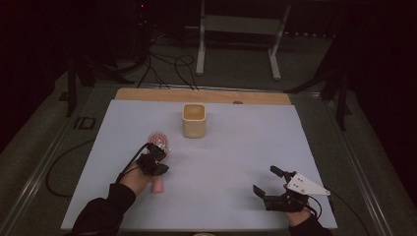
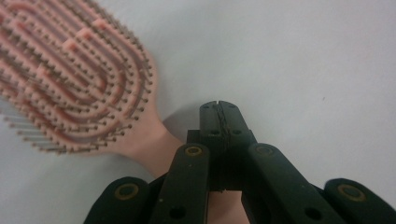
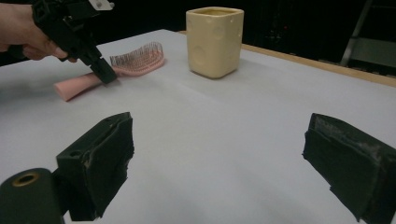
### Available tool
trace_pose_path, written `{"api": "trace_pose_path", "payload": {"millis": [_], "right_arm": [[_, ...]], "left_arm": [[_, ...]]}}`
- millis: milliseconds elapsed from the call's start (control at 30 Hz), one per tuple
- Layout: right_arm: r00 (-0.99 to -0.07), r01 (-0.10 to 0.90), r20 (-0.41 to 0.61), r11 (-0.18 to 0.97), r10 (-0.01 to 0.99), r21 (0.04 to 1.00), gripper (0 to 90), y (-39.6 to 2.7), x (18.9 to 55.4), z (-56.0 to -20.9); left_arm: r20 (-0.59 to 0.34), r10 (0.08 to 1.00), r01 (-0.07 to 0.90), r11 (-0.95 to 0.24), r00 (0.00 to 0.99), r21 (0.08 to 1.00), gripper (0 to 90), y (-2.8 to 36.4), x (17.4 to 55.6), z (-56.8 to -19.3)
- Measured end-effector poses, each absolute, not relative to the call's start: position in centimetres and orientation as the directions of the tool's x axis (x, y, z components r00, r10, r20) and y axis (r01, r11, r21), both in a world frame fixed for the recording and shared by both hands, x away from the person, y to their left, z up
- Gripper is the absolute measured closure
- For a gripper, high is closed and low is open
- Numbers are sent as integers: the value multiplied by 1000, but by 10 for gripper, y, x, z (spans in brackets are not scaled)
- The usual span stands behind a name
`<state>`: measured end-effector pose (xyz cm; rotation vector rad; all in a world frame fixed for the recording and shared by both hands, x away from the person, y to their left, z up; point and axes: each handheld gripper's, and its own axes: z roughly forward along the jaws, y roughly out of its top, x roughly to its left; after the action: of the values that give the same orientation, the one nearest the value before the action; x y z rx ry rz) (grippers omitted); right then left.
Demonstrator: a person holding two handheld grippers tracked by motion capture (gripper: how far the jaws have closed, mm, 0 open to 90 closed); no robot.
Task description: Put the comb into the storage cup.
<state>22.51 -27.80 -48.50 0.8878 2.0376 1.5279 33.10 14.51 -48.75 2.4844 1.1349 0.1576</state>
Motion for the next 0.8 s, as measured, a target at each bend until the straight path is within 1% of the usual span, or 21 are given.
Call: {"api": "trace_pose_path", "payload": {"millis": [433, 800], "right_arm": [[-698, 233, 31, 186, 716, 955, 82, -277, 225, -485], [-701, 234, 33, 185, 712, 954, 83, -276, 226, -486]], "left_arm": [[-60, 774, 729, -564, 630, 388, 900, 177, 323, -487], [-42, 792, 743, -552, 610, 378, 900, 194, 320, -484]]}}
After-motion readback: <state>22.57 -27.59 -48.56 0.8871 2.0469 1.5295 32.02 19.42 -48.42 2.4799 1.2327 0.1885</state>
